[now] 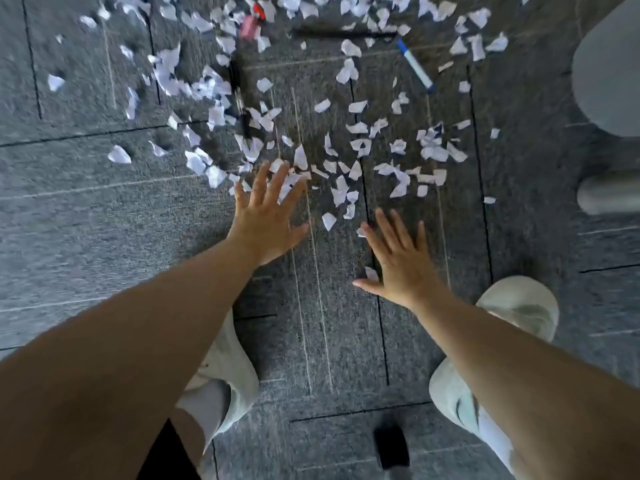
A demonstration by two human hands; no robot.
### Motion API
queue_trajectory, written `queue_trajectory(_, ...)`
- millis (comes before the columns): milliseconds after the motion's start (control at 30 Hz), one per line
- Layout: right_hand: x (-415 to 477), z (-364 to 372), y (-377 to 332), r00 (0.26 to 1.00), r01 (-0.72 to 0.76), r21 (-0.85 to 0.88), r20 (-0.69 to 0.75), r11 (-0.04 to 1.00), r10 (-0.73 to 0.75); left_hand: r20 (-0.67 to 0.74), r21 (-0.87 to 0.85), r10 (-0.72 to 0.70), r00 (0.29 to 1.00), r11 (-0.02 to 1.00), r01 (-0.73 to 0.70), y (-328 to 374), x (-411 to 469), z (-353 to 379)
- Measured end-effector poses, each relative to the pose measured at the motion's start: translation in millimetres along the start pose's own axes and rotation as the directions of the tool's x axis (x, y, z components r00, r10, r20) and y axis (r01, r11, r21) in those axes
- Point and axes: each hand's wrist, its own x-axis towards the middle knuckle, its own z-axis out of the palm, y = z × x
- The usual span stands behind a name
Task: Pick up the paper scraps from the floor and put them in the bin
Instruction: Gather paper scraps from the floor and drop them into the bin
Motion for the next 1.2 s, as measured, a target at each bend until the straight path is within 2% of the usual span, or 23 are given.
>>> queue_trajectory(100,22.2,4.2,9.7,0.989,0.085,-0.05,-0.116,0.995,-0.09,-0.003,0.09,0.001,1.0,0.996,0.0,-7.2,18.3,9.6)
queue_trajectory(167,38.6,1.3,13.9,0.975,0.119,-0.071,-0.179,0.99,-0.13,-0.014,0.05,0.008,1.0,0.999,-0.007,-9.3,27.9,15.4)
queue_trajectory(233,56.0,-9.9,13.7,0.964,0.092,-0.058,-0.243,0.994,-0.104,-0.042,-0.012,0.011,0.999,1.0,-0.012,-7.2,36.6,13.6)
queue_trajectory(300,70.6,-23.4,18.6,0.957,0.028,0.003,-0.289,1.0,-0.026,-0.082,-0.055,0.007,0.997,0.998,-0.012,-5.3,42.1,8.5)
queue_trajectory(367,78.2,-37.7,28.5,0.945,-0.11,0.112,-0.296,0.988,0.138,-0.109,-0.049,0.007,0.994,0.999,-0.012,-4.8,42.5,4.0)
queue_trajectory(467,79.3,-49.7,53.5,0.879,-0.337,0.255,-0.259,0.906,0.4,-0.13,0.018,-0.042,0.991,0.999,0.044,-12.3,42.5,0.9)
queue_trajectory(533,79.1,-48.5,66.0,0.864,-0.389,0.295,-0.213,0.873,0.457,-0.1,-0.013,-0.095,0.99,0.995,0.094,-18.4,45.4,-0.1)
queue_trajectory(633,83.8,-47.4,62.4,0.898,-0.345,0.287,-0.177,0.894,0.403,-0.056,-0.065,-0.074,0.996,0.995,0.07,-18.0,50.5,-1.1)
queue_trajectory(733,92.7,-52.4,37.1,0.973,-0.091,0.251,-0.184,0.964,0.14,-0.061,-0.141,0.025,0.998,0.989,-0.034,-8.0,53.9,-5.7)
queue_trajectory(800,92.8,-51.7,23.3,0.974,0.02,0.228,-0.224,0.973,0.032,-0.082,-0.179,0.083,0.993,0.979,-0.097,-5.7,53.6,-8.7)
queue_trajectory(900,82.6,-44.4,21.5,0.965,-0.016,0.218,-0.253,0.976,0.072,-0.111,-0.078,0.128,0.986,0.988,-0.137,-14.4,48.9,-9.0)
queue_trajectory(1000,74.7,-33.8,15.5,0.98,0.039,0.11,-0.197,0.993,-0.017,-0.064,0.067,0.167,0.984,0.984,-0.163,-17.4,48.6,-2.9)
queue_trajectory(1067,82.6,-35.0,7.2,0.988,0.009,0.11,-0.152,0.994,0.008,-0.038,0.061,0.14,0.989,0.989,-0.138,-14.6,55.5,-0.3)
queue_trajectory(1200,120.3,-59.2,9.7,0.97,-0.158,0.187,-0.154,0.97,0.187,-0.078,-0.024,0.023,0.997,0.999,-0.025,-18.7,73.1,-6.2)
